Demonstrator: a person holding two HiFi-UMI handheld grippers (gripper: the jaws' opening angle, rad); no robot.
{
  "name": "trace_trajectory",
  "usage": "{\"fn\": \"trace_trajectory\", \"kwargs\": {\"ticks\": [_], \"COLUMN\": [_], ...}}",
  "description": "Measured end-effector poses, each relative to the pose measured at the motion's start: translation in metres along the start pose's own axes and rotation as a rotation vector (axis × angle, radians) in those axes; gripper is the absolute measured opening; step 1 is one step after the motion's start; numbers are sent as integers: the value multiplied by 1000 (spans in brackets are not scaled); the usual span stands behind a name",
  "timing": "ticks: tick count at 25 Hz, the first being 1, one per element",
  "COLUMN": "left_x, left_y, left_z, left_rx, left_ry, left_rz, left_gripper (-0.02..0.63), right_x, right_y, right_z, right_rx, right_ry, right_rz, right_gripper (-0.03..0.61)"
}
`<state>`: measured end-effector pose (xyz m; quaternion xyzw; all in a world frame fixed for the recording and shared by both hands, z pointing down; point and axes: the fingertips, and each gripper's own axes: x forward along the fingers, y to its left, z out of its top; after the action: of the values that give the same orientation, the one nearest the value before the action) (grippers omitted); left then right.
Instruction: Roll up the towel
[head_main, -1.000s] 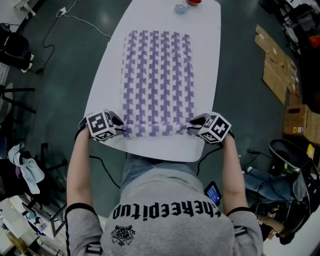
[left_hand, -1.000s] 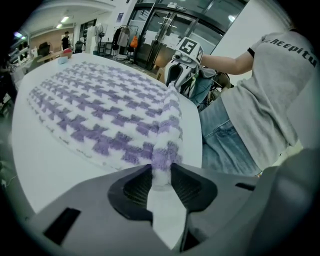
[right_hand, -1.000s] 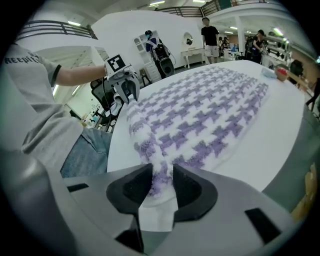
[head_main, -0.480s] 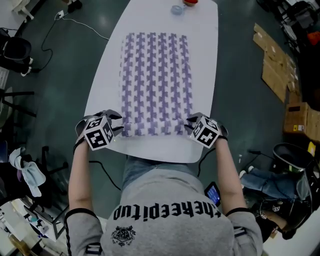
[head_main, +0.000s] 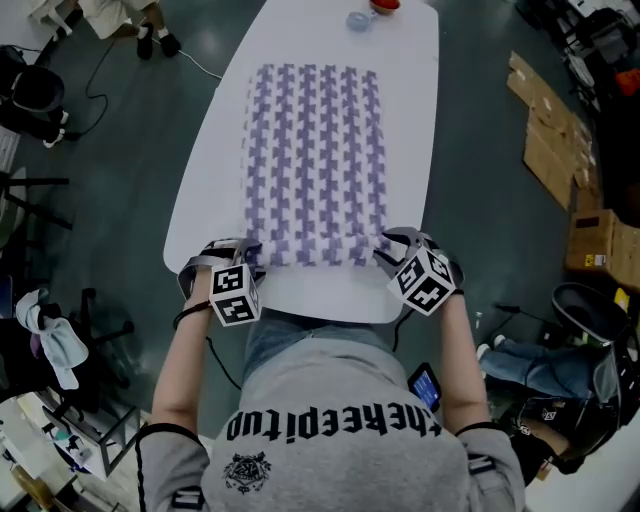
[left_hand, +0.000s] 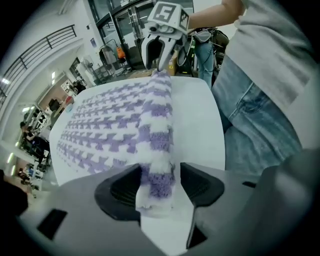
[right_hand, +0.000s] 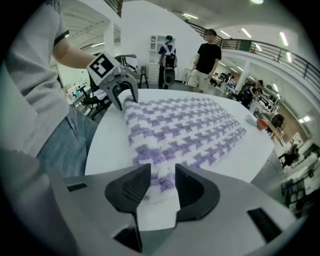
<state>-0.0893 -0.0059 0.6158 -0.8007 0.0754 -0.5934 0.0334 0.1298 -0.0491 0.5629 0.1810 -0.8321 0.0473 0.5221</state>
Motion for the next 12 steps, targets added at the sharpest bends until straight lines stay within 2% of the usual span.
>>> {"fn": "trace_trajectory", "kwargs": {"ticks": [4,6,7,8,9,12], "left_x": [5,7,7,7,5,1], "left_y": [4,6,6,7,8,4], "left_z": [1,2,2,2,1,-1], "left_rx": [13,20,19,19,19,26], "left_ry": [24,34,36,36,35,29], "left_rz": [34,38,37,41,47,52], "left_gripper": [236,233,229,192,129,110], "right_x": [17,32,37,41,43,41], "right_y": [31,30,27,26,26,34], "right_z": [-1,-7,-9,-11,-12,-12], "right_rx": [-170,-209,-215,-219,-222,-245], "right_ry": [58,95,112,129,143,150], "right_rz": [22,6,-4,-11,-13,-24], "right_gripper": [186,198,198,198,196,128]}}
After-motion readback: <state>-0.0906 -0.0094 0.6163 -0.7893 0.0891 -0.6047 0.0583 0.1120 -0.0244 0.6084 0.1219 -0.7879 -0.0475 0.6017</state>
